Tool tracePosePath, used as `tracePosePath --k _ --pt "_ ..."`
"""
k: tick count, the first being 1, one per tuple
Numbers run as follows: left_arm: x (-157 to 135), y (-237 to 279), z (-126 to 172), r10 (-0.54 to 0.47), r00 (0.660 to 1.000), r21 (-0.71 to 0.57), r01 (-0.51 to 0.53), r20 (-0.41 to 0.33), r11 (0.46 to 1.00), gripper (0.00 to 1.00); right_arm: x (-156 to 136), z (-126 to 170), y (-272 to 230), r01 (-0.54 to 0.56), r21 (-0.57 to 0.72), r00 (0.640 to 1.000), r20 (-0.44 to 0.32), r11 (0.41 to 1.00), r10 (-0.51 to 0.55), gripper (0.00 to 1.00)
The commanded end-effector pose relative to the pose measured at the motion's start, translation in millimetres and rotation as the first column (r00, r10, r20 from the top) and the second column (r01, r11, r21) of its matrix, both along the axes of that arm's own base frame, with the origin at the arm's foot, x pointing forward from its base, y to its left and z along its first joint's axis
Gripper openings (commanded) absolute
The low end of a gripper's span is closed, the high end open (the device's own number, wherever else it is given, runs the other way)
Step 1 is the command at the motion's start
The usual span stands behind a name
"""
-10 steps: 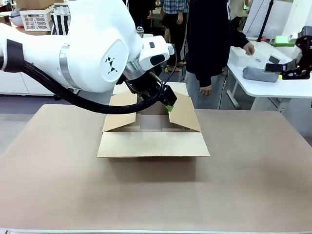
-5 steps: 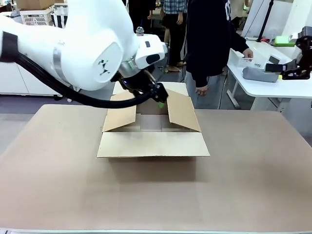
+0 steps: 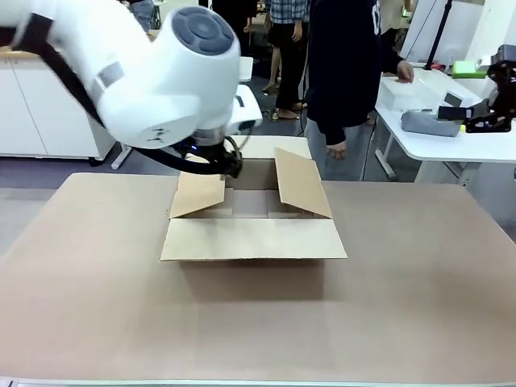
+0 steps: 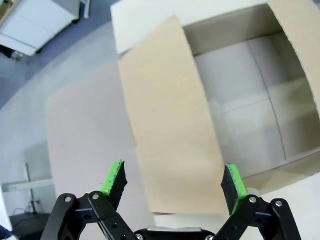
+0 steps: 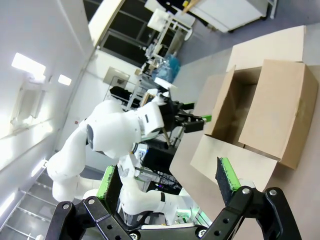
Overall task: Pack the gift set into the box.
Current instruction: Place both hands on the side flaps of the Package Box and spread them outward.
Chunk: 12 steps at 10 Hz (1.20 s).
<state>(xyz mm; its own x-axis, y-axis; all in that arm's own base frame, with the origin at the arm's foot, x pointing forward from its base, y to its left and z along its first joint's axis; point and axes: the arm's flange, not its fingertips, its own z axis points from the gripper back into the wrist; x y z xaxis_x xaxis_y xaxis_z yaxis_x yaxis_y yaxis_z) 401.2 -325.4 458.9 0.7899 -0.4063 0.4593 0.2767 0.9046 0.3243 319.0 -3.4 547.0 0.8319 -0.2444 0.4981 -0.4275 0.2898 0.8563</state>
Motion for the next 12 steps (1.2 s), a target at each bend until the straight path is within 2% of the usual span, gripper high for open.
tracePosePath --k 1,3,5,9,12 --pt "26 -24 -6 0.042 0.999 -0.059 -0.043 -0.029 0.997 1.00 5 1 2 -0.003 0.010 0.999 0.036 1.000 0.003 1.00" --pt "35 -34 -17 0.062 0.997 -0.080 -0.067 -0.055 0.995 1.00 5 1 2 -0.003 0.010 0.999 0.036 1.000 0.003 1.00" --pt "44 -45 -38 0.105 0.994 -0.015 -0.106 -0.040 0.994 1.00 5 1 2 -0.003 0.010 0.999 0.036 1.000 0.003 1.00" --pt "55 -37 -38 0.280 0.953 0.074 -0.289 0.113 0.954 1.00 5 1 2 -0.003 0.010 0.999 0.036 1.000 0.003 1.00" --pt "61 -18 -30 0.315 0.942 0.111 -0.327 0.115 0.938 1.00 5 1 2 -0.003 0.010 0.999 0.036 1.000 0.003 1.00"
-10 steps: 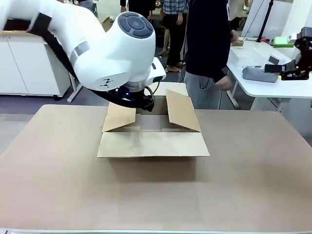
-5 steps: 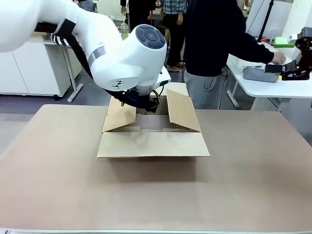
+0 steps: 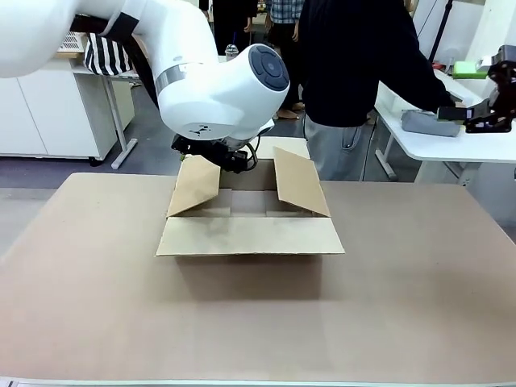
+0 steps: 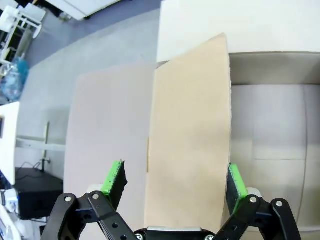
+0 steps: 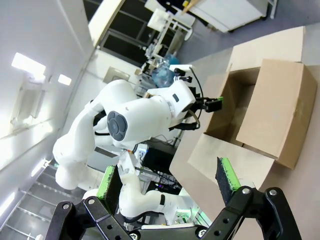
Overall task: Pack the gift set into the box.
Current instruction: Place both hands on the side flaps of the Package Box and spread them outward.
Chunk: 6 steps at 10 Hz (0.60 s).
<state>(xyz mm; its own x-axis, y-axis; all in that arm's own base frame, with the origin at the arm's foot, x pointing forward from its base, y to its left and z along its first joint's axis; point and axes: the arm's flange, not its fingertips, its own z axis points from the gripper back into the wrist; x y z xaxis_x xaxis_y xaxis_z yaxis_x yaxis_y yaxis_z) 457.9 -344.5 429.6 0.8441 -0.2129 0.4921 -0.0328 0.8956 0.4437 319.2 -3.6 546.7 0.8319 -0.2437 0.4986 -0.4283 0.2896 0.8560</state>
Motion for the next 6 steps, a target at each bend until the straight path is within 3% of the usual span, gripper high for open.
tracePosePath --k 1,6 --pt "6 9 2 0.036 0.999 0.000 -0.036 0.009 0.999 1.00 4 1 2 -0.002 0.011 0.999 0.035 1.000 0.002 1.00" --pt "13 51 27 0.093 0.995 -0.080 -0.091 0.021 0.993 1.00 4 1 2 -0.002 0.011 0.999 0.035 1.000 0.002 1.00"
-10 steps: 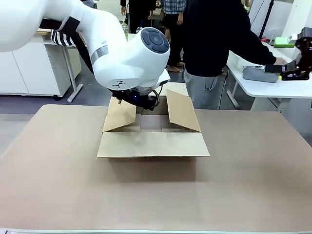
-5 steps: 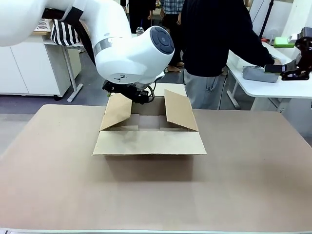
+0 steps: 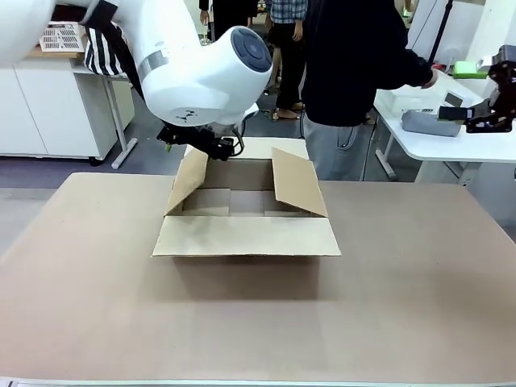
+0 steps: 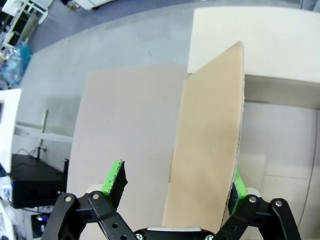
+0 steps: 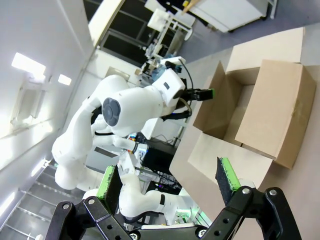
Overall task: Pack the gift set into the box.
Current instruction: Place both hands on the side flaps of the Package Box and spread them outward.
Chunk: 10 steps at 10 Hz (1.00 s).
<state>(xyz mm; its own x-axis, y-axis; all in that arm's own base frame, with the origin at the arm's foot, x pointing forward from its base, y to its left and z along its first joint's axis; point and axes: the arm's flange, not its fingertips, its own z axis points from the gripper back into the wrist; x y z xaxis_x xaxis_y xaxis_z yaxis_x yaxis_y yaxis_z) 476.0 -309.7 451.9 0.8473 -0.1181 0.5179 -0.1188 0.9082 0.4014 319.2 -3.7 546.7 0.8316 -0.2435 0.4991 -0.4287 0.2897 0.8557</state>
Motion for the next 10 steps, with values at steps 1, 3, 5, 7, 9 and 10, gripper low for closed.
tracePosePath --k 1,3,5,7,9,10 --pt "-3 31 10 0.019 1.000 -0.054 -0.019 0.003 0.998 1.00 4 1 2 -0.002 0.011 0.999 0.035 1.000 0.002 1.00" --pt "2 69 22 0.056 0.998 -0.119 -0.057 -0.014 0.991 1.00 4 1 2 -0.002 0.011 0.999 0.035 1.000 0.002 1.00" --pt "5 103 20 0.092 0.995 -0.160 -0.098 -0.045 0.982 1.00 4 1 2 -0.002 0.011 0.999 0.035 1.000 0.002 1.00" --pt "5 142 19 0.117 0.990 -0.262 -0.134 -0.082 0.956 1.00 4 1 2 -0.002 0.011 0.999 0.035 1.000 0.002 1.00" --pt "8 182 4 0.109 0.983 -0.333 -0.153 -0.145 0.930 1.00 4 1 2 -0.002 0.011 0.999 0.035 1.000 0.002 1.00" --pt "5 201 -8 0.082 0.980 -0.397 -0.149 -0.180 0.906 1.00 4 1 2 -0.002 0.011 0.999 0.035 1.000 0.002 1.00"
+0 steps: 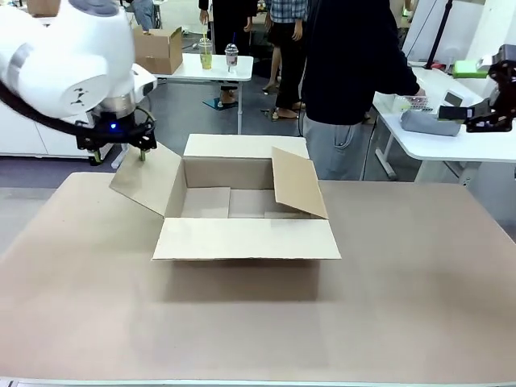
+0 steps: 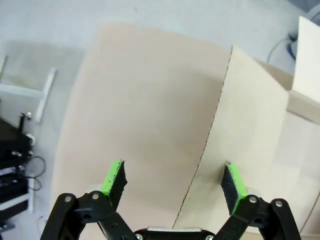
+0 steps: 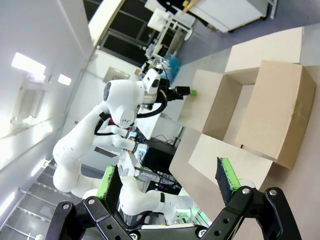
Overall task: Pack the gift set into the box.
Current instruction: Place both hands on the side flaps of the Package Box and spread them outward.
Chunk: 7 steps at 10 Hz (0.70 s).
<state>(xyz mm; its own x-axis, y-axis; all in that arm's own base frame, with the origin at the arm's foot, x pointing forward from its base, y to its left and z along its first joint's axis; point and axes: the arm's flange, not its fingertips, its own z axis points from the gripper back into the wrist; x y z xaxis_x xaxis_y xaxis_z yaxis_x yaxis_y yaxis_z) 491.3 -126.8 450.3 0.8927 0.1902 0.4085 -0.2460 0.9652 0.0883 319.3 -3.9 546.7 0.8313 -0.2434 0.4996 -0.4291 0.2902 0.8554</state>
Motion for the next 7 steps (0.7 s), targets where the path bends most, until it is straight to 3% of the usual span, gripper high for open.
tracePosePath --k 1,2,3,4,7 --pt "-14 40 -14 -0.052 0.998 -0.180 0.042 -0.047 0.983 1.00 4 1 2 -0.002 0.011 0.999 0.034 1.000 0.002 1.00" --pt "-19 60 -19 -0.078 0.994 -0.259 0.055 -0.081 0.964 1.00 4 1 2 -0.002 0.011 0.999 0.034 1.000 0.002 1.00" --pt "-22 72 -28 -0.155 0.975 -0.352 0.089 -0.162 0.932 1.00 4 1 2 -0.002 0.011 0.999 0.034 1.000 0.002 1.00" --pt "-5 39 -22 -0.024 0.999 -0.161 0.017 -0.038 0.987 1.00 4 1 2 -0.002 0.011 0.999 0.034 1.000 0.002 1.00" --pt "-5 39 -22 -0.024 0.999 -0.161 0.017 -0.038 0.987 1.00 4 1 2 -0.002 0.011 0.999 0.034 1.000 0.002 1.00"
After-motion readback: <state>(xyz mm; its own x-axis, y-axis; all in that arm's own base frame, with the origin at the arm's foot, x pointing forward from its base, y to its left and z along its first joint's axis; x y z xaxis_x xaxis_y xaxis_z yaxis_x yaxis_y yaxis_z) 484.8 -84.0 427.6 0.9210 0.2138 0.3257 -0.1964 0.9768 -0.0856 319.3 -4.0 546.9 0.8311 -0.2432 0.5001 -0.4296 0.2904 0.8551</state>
